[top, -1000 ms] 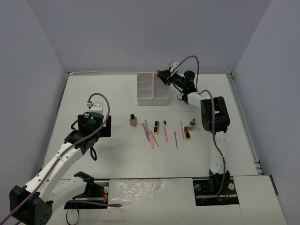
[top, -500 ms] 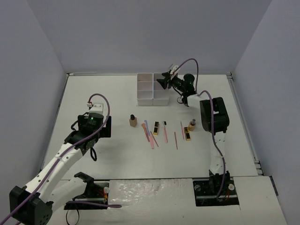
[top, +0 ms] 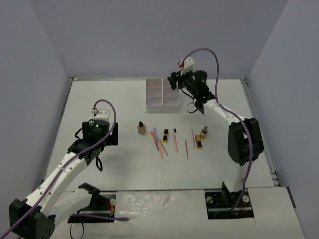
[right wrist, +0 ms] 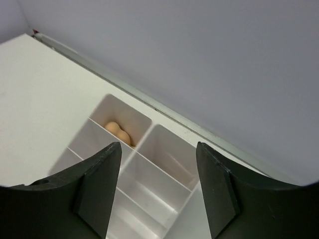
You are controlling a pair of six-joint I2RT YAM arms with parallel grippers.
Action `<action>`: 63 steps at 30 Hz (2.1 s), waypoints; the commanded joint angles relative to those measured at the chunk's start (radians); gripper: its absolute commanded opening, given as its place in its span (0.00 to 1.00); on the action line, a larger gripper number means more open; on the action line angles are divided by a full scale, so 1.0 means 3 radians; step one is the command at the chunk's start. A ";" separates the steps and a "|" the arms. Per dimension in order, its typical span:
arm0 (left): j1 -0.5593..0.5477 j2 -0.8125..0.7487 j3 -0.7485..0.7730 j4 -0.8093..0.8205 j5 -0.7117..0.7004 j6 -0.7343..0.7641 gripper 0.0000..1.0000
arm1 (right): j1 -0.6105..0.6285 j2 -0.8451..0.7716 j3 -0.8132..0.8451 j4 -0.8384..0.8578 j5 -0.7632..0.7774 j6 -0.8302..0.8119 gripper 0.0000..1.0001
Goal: Organize the makeup
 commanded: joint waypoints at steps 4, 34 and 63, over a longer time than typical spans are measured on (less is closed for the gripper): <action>0.0021 -0.0008 0.0103 0.0169 -0.0047 0.0053 0.97 | 0.0895 -0.0744 0.0041 -0.1964 0.1820 0.1207 0.63; 0.0019 -0.0030 0.0130 0.0067 -0.0129 -0.0027 0.97 | 0.1339 0.0026 -0.0315 -0.2886 0.1801 0.2832 0.43; 0.0014 -0.0130 0.0113 0.0067 -0.0099 -0.0017 0.97 | 0.0664 -0.0372 0.0880 -0.2774 0.0810 -0.0156 0.00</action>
